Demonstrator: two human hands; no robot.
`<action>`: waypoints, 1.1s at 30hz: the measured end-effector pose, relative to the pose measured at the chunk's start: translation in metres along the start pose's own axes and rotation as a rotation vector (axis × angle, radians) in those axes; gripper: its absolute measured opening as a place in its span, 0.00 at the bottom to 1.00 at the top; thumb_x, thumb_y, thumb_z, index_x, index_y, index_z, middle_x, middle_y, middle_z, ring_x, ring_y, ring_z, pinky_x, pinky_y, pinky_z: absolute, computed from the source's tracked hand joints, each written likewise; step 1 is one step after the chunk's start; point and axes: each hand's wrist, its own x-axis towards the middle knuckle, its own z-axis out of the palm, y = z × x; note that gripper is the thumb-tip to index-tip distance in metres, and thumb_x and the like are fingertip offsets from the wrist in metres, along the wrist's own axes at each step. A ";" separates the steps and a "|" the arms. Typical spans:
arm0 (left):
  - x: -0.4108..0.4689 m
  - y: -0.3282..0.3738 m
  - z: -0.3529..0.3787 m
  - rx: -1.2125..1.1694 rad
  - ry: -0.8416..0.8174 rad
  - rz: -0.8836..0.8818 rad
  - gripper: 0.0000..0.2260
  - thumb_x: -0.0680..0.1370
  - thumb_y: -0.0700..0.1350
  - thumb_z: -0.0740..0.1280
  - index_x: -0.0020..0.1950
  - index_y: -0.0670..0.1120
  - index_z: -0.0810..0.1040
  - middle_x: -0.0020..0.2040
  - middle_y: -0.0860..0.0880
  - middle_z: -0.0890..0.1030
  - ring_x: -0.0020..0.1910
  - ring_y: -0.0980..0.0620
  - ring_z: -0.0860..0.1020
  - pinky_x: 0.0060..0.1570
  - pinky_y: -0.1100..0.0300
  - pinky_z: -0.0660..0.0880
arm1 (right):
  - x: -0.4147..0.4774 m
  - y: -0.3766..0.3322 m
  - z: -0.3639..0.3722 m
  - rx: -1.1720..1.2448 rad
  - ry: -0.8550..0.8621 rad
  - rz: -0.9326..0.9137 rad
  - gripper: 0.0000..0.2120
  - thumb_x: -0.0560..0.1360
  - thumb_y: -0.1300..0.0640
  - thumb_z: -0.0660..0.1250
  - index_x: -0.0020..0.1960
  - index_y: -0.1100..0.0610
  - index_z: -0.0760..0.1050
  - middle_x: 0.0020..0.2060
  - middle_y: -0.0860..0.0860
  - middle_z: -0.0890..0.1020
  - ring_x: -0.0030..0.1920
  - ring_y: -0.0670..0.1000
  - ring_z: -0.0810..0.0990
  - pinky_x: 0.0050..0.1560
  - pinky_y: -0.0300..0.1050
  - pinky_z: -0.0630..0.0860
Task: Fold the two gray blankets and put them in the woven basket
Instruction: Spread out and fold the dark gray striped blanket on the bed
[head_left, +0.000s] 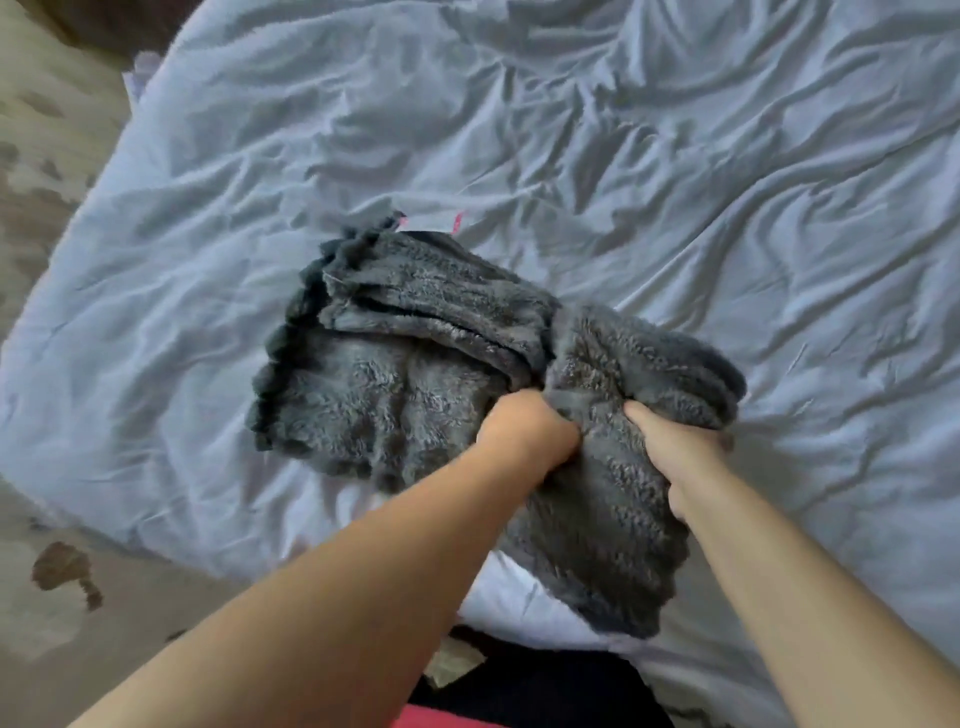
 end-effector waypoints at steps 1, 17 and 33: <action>-0.008 -0.005 -0.003 -0.033 0.123 -0.011 0.19 0.77 0.43 0.60 0.67 0.41 0.69 0.63 0.40 0.73 0.60 0.39 0.74 0.56 0.51 0.72 | -0.015 -0.011 0.010 -0.036 0.095 -0.006 0.56 0.58 0.37 0.77 0.73 0.59 0.53 0.69 0.61 0.68 0.65 0.64 0.71 0.65 0.60 0.70; 0.032 -0.121 -0.122 -0.579 -0.154 0.155 0.17 0.82 0.52 0.53 0.67 0.54 0.75 0.68 0.52 0.74 0.65 0.54 0.71 0.63 0.62 0.65 | -0.151 -0.096 0.046 -0.331 -0.126 -0.501 0.33 0.65 0.43 0.69 0.68 0.50 0.71 0.61 0.51 0.74 0.62 0.55 0.73 0.63 0.50 0.70; 0.010 -0.155 -0.157 -0.125 0.048 -0.066 0.10 0.79 0.37 0.60 0.52 0.33 0.77 0.54 0.35 0.80 0.49 0.41 0.77 0.43 0.58 0.68 | -0.169 -0.136 0.080 -0.870 -0.333 -0.882 0.31 0.72 0.37 0.66 0.73 0.39 0.63 0.72 0.51 0.55 0.74 0.57 0.58 0.72 0.51 0.60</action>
